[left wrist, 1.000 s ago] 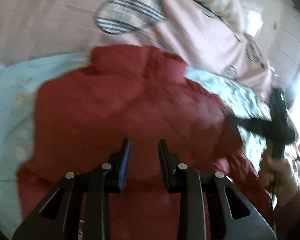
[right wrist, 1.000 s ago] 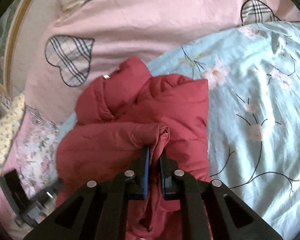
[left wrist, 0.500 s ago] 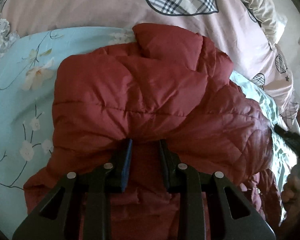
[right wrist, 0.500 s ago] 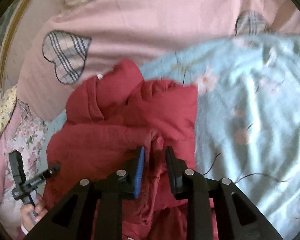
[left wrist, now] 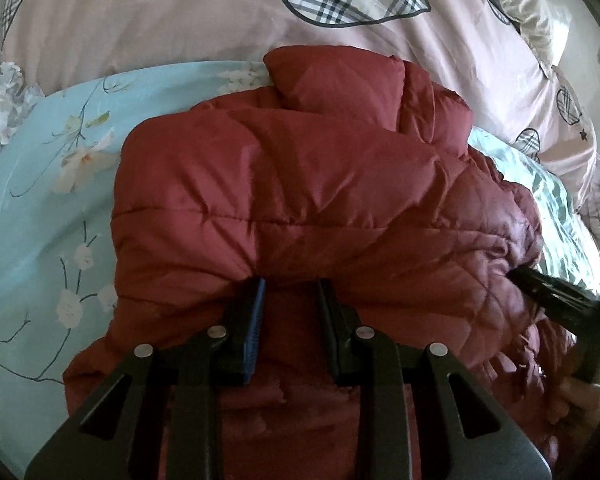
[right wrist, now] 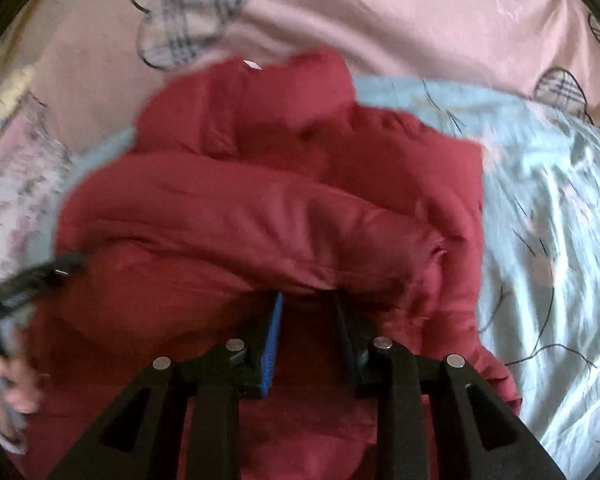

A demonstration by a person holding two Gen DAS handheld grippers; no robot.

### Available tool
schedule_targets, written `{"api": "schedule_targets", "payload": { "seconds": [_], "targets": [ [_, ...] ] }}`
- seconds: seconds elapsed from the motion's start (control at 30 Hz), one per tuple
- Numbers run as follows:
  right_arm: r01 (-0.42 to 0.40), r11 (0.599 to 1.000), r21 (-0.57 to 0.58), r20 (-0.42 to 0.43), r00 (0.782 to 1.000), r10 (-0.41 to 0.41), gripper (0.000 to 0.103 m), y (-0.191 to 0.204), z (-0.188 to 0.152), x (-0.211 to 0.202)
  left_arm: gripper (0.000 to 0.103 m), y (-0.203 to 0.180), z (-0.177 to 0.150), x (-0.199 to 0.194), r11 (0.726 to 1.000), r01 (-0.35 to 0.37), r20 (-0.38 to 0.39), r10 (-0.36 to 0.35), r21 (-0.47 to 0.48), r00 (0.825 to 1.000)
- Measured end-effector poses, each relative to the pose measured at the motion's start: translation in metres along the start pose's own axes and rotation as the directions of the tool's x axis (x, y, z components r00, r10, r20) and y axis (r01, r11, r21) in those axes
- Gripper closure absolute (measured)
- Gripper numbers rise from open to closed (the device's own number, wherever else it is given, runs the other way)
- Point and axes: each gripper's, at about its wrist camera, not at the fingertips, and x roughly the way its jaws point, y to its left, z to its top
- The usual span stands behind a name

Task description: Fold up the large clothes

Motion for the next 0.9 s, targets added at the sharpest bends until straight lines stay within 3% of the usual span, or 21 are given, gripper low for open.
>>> {"api": "schedule_targets", "payload": {
  "seconds": [0.27, 0.37, 0.67, 0.9],
  "targets": [
    [0.004, 1.0, 0.03, 0.013, 1.0, -0.004, 0.077, 0.0, 0.001, -0.008, 0.08, 0.017, -0.009, -0.007, 0.999, 0.013, -0.003, -0.014, -0.03, 1.0],
    [0.049, 0.999, 0.022, 0.006, 0.999, -0.049, 0.076, -0.003, -0.003, -0.013, 0.08, 0.019, -0.01, -0.005, 0.999, 0.019, -0.005, -0.019, -0.039, 1.0],
    [0.033, 0.999, 0.038, -0.021, 0.999, -0.032, 0.08, -0.011, -0.005, 0.001, 0.084, 0.029, -0.012, -0.002, 0.995, 0.049, -0.01, -0.05, -0.09, 0.999],
    [0.023, 0.999, 0.048, -0.024, 0.999, -0.022, 0.08, -0.012, -0.005, 0.003, 0.085, 0.027, -0.012, 0.002, 0.996, 0.035, -0.016, -0.036, -0.077, 0.999]
  ]
}}
